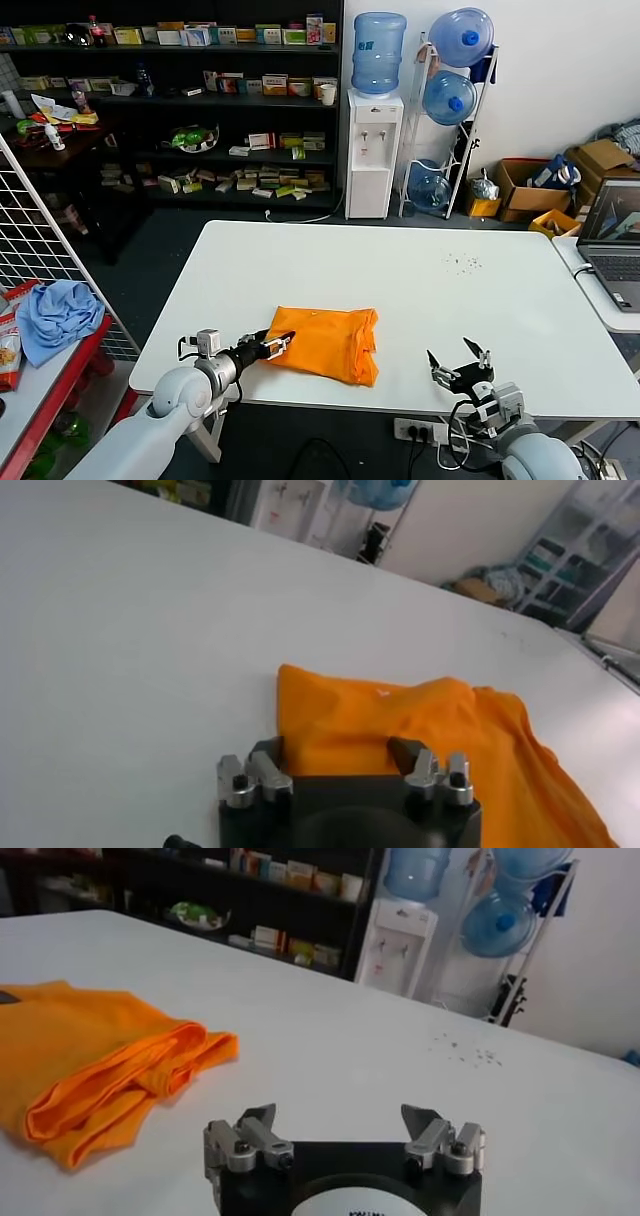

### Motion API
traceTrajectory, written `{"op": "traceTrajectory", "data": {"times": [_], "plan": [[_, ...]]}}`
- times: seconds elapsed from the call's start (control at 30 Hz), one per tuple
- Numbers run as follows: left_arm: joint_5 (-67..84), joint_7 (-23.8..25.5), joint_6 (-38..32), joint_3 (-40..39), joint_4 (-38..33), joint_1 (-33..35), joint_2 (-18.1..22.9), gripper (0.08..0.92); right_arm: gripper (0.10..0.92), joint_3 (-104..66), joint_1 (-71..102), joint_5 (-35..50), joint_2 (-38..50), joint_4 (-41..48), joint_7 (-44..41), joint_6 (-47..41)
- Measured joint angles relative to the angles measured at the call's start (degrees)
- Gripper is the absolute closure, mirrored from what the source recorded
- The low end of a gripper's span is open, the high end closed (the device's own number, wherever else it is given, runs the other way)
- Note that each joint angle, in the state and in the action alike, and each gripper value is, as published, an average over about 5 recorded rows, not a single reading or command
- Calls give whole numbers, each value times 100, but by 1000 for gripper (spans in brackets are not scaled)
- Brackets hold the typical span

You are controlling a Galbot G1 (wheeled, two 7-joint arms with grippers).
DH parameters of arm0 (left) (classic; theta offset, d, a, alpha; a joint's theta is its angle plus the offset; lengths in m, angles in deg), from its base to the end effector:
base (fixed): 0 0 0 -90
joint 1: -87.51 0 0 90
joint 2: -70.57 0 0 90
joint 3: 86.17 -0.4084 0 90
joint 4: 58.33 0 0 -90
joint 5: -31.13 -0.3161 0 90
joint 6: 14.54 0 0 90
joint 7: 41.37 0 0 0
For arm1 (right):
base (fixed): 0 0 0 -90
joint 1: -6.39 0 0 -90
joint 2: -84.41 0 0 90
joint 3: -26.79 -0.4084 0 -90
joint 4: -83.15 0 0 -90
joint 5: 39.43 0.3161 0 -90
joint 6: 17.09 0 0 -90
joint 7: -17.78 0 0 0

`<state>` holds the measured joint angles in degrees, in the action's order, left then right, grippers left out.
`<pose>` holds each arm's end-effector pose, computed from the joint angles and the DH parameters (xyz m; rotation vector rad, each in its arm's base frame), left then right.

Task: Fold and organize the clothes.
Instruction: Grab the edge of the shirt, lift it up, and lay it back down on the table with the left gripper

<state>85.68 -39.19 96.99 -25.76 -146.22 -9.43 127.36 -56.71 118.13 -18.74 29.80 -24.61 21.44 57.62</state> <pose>0.3255 0.0996 -0.4005 -0.5999 -2.4207 0.3510 0.1763 -0.1529 -0.3654 0.2720 -2.6987 0.3265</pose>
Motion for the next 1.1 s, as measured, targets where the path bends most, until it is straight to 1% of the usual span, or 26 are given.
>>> {"op": "traceTrajectory", "data": {"times": [0.43, 0.63, 0.73, 1.1], "plan": [[-138, 55, -120, 44, -150, 139, 42, 683, 203, -10, 43, 34, 23, -105, 49, -31], [-276, -36, -207, 182, -296, 248, -97, 844, 203, 2, 52, 10, -5, -162, 58, -27], [-364, -117, -174, 291, -362, 312, -248, 871, 203, 37, 24, -13, -6, -197, 78, -36], [-864, -532, 66, 866, -312, 515, -1136, 871, 203, 244, -107, -82, -33, -240, 89, -42]]}}
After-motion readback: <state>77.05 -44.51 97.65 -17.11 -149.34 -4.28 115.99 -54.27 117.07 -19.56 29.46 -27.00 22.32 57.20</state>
